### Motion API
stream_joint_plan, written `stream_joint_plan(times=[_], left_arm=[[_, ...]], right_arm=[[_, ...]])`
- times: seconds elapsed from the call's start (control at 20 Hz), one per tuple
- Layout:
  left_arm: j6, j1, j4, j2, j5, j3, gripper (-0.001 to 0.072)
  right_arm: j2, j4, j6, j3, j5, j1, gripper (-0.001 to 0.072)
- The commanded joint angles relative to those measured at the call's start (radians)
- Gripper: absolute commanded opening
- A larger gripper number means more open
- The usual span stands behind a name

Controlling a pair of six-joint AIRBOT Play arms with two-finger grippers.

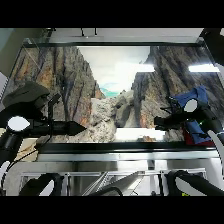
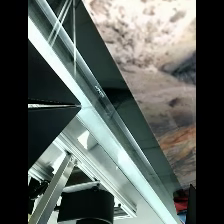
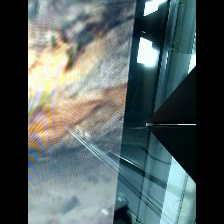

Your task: Fold the shirts.

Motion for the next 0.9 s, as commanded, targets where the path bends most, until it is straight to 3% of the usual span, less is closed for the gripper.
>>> stream_joint_plan(times=[0.0,0.85], left_arm=[[0.000,0.000,0.000,0.001,0.000,0.000,0.0015],[0.000,0.000,-0.006,0.001,0.021,0.000,0.0015]], right_arm=[[0.000,0.000,0.000,0.000,0.000,0.000,0.0017],[0.000,0.000,0.000,0.000,0.000,0.001,0.0016]])
